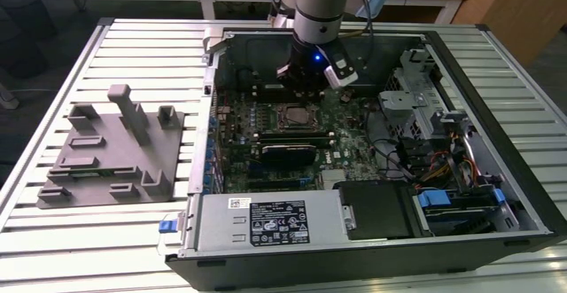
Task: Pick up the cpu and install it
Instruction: 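Install the first cpu locking lever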
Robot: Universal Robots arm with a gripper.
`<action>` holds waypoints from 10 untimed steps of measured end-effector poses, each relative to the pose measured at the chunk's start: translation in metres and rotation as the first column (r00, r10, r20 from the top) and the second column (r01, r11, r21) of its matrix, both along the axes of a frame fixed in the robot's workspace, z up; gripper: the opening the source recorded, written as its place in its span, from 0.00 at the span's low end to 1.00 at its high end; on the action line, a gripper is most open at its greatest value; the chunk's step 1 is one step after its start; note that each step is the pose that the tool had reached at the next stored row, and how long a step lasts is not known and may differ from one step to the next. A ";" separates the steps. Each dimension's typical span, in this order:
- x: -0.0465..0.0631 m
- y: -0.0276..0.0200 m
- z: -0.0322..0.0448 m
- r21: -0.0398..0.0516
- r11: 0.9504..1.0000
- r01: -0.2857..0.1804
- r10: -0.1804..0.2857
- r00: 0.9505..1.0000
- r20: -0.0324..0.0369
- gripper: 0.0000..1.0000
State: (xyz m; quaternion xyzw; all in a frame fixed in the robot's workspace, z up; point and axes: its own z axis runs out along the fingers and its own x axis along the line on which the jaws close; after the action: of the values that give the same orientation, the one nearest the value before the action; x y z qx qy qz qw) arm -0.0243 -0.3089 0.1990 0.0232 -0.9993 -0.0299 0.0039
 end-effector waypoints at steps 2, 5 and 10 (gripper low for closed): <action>0.000 -0.0001 -0.0005 -0.007 1.000 0.000 0.000 1.000 -0.001 0.11; 0.000 -0.0002 -0.0013 -0.009 1.000 0.000 0.000 1.000 -0.001 0.11; 0.002 0.0000 -0.0026 -0.009 1.000 0.000 0.000 1.000 -0.001 0.11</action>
State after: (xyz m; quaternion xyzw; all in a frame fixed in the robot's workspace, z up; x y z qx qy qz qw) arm -0.0227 -0.3089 0.1964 0.0231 -0.9994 -0.0256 0.0045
